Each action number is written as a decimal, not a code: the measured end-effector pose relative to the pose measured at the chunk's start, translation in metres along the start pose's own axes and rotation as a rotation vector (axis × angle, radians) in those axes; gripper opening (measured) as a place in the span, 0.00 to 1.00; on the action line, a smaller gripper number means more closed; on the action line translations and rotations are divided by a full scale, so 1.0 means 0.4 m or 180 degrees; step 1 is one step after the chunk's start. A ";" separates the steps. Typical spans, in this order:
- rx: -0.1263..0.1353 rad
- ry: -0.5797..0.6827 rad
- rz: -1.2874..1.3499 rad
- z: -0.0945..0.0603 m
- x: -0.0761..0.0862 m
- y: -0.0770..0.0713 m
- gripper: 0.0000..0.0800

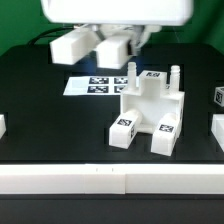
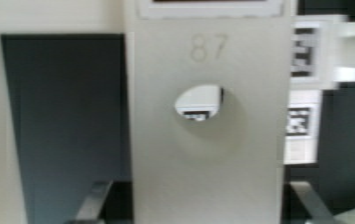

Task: Assemble chair

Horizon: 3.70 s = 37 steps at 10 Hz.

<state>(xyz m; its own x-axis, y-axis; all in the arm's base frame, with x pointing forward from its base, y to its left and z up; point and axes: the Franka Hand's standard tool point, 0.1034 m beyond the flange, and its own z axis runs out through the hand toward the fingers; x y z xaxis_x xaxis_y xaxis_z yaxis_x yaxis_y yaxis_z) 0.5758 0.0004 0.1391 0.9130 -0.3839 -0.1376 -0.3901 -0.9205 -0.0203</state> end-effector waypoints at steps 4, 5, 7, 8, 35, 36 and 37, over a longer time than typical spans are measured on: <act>0.0001 -0.0011 -0.0062 0.009 0.000 0.011 0.36; 0.0002 0.0057 -0.0018 0.014 -0.007 0.001 0.36; -0.0007 0.0083 0.0093 0.023 -0.028 -0.056 0.36; -0.0009 0.0086 0.0080 0.026 -0.027 -0.071 0.36; 0.0048 0.0368 -0.0055 0.051 -0.041 -0.142 0.36; 0.0051 0.0373 -0.0034 0.051 -0.041 -0.142 0.36; 0.0051 0.0374 -0.0036 0.050 -0.040 -0.142 0.36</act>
Offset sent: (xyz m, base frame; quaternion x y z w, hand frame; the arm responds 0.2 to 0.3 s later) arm 0.0000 0.0000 0.0000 0.0000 0.0000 0.0000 1.0000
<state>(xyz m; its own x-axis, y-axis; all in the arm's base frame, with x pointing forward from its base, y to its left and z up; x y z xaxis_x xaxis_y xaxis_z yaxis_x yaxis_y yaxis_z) 0.5808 0.0604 0.1225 0.9247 -0.3801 -0.0204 -0.3806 -0.9240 -0.0372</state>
